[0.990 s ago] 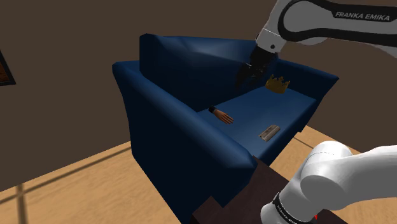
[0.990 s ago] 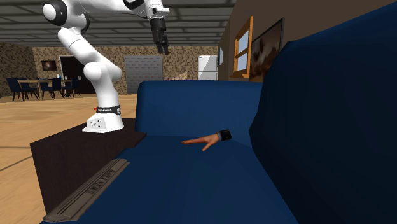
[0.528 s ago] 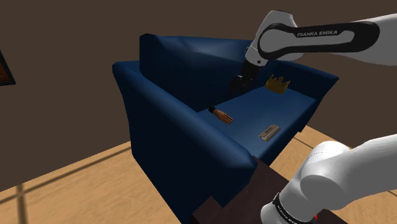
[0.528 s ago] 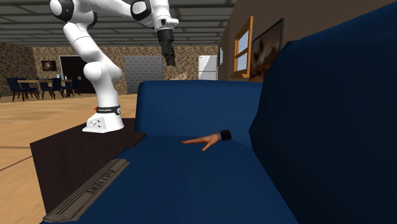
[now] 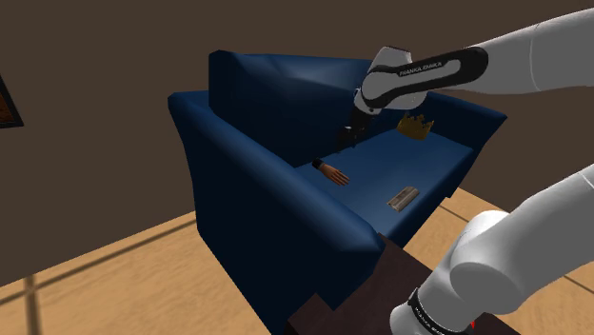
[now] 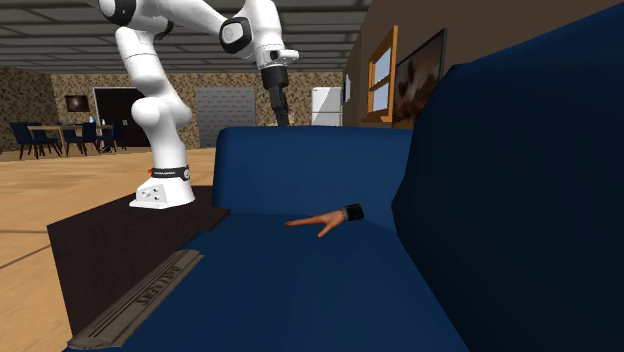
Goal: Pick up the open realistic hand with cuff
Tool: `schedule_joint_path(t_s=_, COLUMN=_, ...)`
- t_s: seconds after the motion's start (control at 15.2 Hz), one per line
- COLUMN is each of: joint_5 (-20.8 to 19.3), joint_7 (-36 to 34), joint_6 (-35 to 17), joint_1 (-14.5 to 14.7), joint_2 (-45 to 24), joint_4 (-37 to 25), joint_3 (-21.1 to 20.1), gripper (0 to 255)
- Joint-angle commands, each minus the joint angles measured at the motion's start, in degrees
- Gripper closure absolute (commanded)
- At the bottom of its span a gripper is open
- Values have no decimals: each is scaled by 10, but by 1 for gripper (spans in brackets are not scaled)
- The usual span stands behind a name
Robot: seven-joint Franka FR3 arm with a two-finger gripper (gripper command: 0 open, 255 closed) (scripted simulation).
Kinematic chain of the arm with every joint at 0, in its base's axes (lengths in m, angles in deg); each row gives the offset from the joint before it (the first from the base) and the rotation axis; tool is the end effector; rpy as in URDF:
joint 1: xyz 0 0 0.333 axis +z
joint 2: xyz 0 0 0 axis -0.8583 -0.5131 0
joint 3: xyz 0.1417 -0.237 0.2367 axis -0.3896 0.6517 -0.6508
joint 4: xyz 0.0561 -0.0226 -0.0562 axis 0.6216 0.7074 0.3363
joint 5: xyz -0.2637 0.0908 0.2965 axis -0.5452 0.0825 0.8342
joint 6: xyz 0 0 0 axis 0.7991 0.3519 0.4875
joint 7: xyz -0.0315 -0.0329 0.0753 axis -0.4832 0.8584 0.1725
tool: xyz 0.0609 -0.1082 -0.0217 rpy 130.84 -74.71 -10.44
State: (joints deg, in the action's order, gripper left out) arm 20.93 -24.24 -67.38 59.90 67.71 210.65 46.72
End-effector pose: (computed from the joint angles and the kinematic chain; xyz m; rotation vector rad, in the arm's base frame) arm 0.4357 -0.1663 0.4692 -3.1257 0.0020 -0.2729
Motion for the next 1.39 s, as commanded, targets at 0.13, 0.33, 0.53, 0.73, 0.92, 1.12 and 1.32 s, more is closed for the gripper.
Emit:
schedule_joint_path(t_s=0.13, joint_5=27, joint_7=61, joint_6=-57, joint_1=6, joint_2=-85, joint_4=-28, joint_3=32, gripper=0)
schedule_joint_path(t_s=0.33, joint_5=65, joint_7=114, joint_6=-91, joint_1=9, joint_2=-154, joint_4=-60, joint_3=49, gripper=0)
schedule_joint_path(t_s=0.53, joint_5=112, joint_7=170, joint_6=-116, joint_1=3, joint_2=-227, joint_4=-99, joint_3=57, gripper=0)
schedule_joint_path(t_s=0.73, joint_5=159, joint_7=224, joint_6=-134, joint_1=-14, joint_2=-299, joint_4=-147, joint_3=52, gripper=0)
schedule_joint_path(t_s=0.92, joint_5=199, joint_7=270, joint_6=-144, joint_1=-39, joint_2=-369, joint_4=-201, joint_3=38, gripper=0)
schedule_joint_path(t_s=1.12, joint_5=228, joint_7=305, joint_6=-149, joint_1=-67, joint_2=-438, joint_4=-263, joint_3=20, gripper=0)
schedule_joint_path(t_s=1.32, joint_5=246, joint_7=330, joint_6=-148, joint_1=-96, joint_2=-505, joint_4=-333, joint_3=3, gripper=0)
